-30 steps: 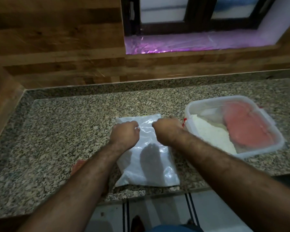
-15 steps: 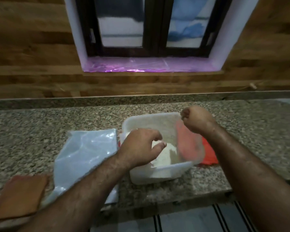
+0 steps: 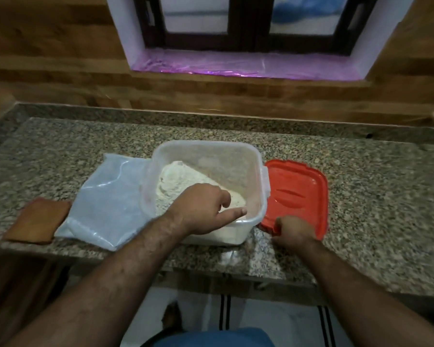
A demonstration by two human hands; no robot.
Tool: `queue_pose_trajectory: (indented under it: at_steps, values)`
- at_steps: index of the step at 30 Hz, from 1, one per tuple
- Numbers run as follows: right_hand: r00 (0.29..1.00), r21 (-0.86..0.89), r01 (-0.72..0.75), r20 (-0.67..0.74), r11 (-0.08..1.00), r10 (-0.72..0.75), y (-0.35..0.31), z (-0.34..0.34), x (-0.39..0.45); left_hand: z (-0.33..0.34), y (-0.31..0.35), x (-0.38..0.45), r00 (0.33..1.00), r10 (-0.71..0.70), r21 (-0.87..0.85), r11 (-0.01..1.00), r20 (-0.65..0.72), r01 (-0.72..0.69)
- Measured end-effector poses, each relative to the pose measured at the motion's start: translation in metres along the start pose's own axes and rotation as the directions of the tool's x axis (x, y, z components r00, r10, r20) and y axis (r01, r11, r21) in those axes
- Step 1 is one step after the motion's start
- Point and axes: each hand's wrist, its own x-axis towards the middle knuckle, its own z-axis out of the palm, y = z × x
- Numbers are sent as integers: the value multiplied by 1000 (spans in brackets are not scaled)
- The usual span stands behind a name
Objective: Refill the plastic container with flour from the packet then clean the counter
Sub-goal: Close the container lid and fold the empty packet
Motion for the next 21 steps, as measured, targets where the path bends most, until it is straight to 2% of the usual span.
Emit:
queue_pose_trajectory:
  at_steps: [3, 5, 8, 10, 13, 16, 19, 21]
  values:
    - [987, -68, 31, -156, 997, -41, 2, 7, 1, 1, 3, 1, 999, -39, 9, 999, -13, 39]
    - [951, -29, 52, -304, 998, -58, 2, -2, 3, 1, 3, 2, 999, -34, 10, 999, -41, 34]
    - [810, 75, 93, -585, 993, -31, -4, -32, 7, 1, 2, 2, 997, -32, -7, 999, -76, 31]
    - [710, 190, 142, -703, 971, 34, -13, -60, 7, 1, 2, 1, 994, -41, -7, 999, -104, 41]
    - [624, 315, 241, -775, 918, 102, -30, -107, 2, 2, 3, -1, 989, -45, -7, 999, -141, 44]
    - [506, 298, 370, -859, 880, 78, -49, -147, -8, 0, 1, -3, 971, -76, -147, 988, -225, 43]
    - [332, 206, 524, -943, 827, 24, -72, -180, -29, -13, -5, -1, 890, -235, -389, 919, -390, 73]
    - [241, 192, 636, -970, 748, 44, -87, -199, -45, -27, -13, 5, 819, -330, -469, 879, -469, 86]
